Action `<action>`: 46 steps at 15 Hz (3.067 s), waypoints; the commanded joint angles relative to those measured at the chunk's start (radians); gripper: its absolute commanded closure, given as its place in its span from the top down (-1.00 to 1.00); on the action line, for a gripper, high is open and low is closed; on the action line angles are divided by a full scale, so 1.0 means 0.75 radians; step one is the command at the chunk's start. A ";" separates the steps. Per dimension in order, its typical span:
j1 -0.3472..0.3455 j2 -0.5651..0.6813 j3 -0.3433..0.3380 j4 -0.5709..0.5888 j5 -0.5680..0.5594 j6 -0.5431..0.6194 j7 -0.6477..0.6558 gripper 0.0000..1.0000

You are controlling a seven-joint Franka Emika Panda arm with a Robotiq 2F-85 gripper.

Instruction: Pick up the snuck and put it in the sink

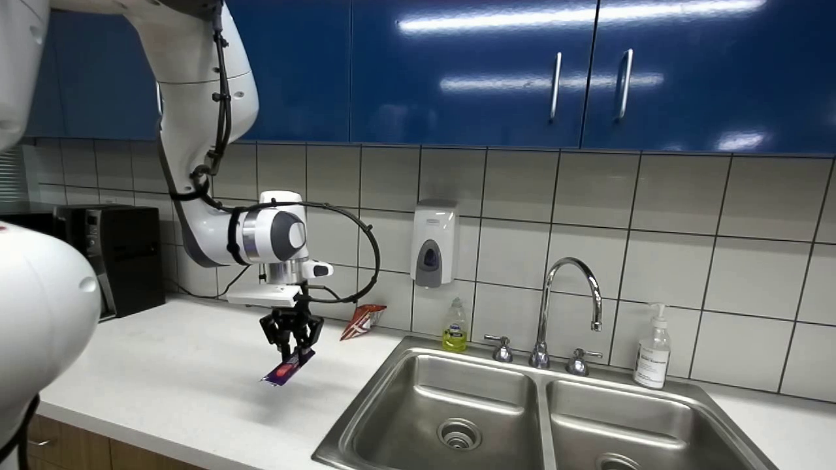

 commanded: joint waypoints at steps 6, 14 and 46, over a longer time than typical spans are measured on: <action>-0.095 -0.107 0.061 -0.066 0.017 -0.063 -0.158 -0.74; -0.155 -0.132 0.049 -0.099 0.032 -0.051 -0.172 -0.74; -0.447 -0.063 -0.147 -0.018 0.136 -0.062 -0.162 -0.74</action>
